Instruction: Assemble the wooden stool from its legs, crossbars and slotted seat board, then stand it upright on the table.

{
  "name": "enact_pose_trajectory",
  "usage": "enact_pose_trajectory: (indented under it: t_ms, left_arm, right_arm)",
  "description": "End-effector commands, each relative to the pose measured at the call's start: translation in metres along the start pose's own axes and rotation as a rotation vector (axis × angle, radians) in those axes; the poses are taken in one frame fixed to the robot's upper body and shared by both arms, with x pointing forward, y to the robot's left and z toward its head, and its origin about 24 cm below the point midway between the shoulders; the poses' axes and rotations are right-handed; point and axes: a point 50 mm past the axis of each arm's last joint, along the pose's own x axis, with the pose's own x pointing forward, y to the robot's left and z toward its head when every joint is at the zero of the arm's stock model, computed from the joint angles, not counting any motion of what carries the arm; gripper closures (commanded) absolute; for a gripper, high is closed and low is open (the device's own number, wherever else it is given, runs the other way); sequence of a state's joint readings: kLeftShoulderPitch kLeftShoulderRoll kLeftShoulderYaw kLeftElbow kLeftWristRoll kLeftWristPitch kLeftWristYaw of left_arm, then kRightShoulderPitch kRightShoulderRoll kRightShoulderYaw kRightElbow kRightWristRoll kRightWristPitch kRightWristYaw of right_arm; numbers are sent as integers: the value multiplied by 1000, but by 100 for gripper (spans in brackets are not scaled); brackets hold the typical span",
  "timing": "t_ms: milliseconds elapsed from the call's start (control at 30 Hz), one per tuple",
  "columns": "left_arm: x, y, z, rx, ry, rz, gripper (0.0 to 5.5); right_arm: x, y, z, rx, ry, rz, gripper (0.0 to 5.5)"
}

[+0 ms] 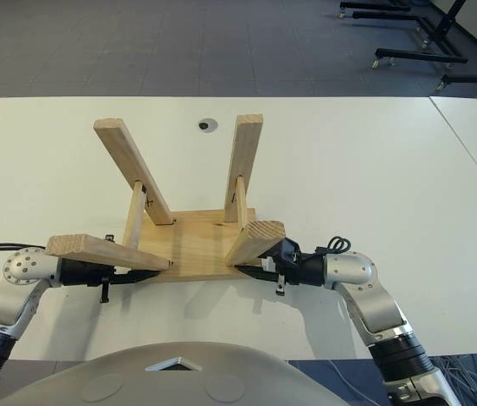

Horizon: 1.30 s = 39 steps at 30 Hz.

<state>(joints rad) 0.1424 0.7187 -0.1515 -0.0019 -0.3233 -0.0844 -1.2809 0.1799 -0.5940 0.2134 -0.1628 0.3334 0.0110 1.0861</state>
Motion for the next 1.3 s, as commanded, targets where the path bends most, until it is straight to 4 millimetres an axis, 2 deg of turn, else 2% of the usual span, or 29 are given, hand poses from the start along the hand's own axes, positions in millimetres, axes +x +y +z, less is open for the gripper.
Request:
enact_pose_trajectory:
  t_ms: [33, 133, 267, 433, 667, 800, 833, 900, 933, 967, 1033, 1067, 1133, 1300]
  left_arm:
    - [-9, -16, -10, -131, 68, -166, 435]
    - [-18, -23, -3, -212, 56, -250, 435]
    - [-27, -29, 9, -316, 10, -341, 435]
    - [-27, -47, 17, -504, -63, -417, 435]
    - [-27, -68, 20, -784, -130, -521, 435]
    - [-31, -57, 15, -873, -215, -486, 435]
    - [-31, -54, 15, -886, -246, -476, 400]
    - [-30, -42, 14, -891, -302, -426, 373]
    - [-30, -36, 13, -883, -313, -397, 359]
    - [-30, -29, 12, -876, -328, -367, 348]
    - [-35, -29, 18, -857, -349, -342, 320]
    - [-33, -29, 39, -833, -368, -338, 305]
    - [-27, -28, 67, -805, -368, -348, 281]
    - [-23, -18, 83, -808, -373, -255, 212]
  right_arm:
    - [-3, 6, 6, 82, -23, 7, 424]
    - [-4, 20, 12, 182, -22, 73, 428]
    - [-8, 33, 35, 359, -86, 130, 434]
    - [-13, 43, 60, 563, -68, 201, 435]
    - [-24, 52, 69, 859, -7, 282, 435]
    - [-24, 38, 73, 940, -67, 229, 435]
    - [-24, 34, 74, 954, -87, 217, 435]
    - [-24, 27, 77, 973, -115, 196, 435]
    - [-24, 24, 78, 975, -123, 186, 400]
    - [-23, 23, 79, 974, -126, 180, 388]
    - [-22, 22, 80, 970, -128, 170, 355]
    - [-22, 22, 80, 969, -129, 166, 339]
    - [-21, 23, 80, 969, -133, 158, 309]
    - [-21, 20, 78, 987, -179, 113, 210]
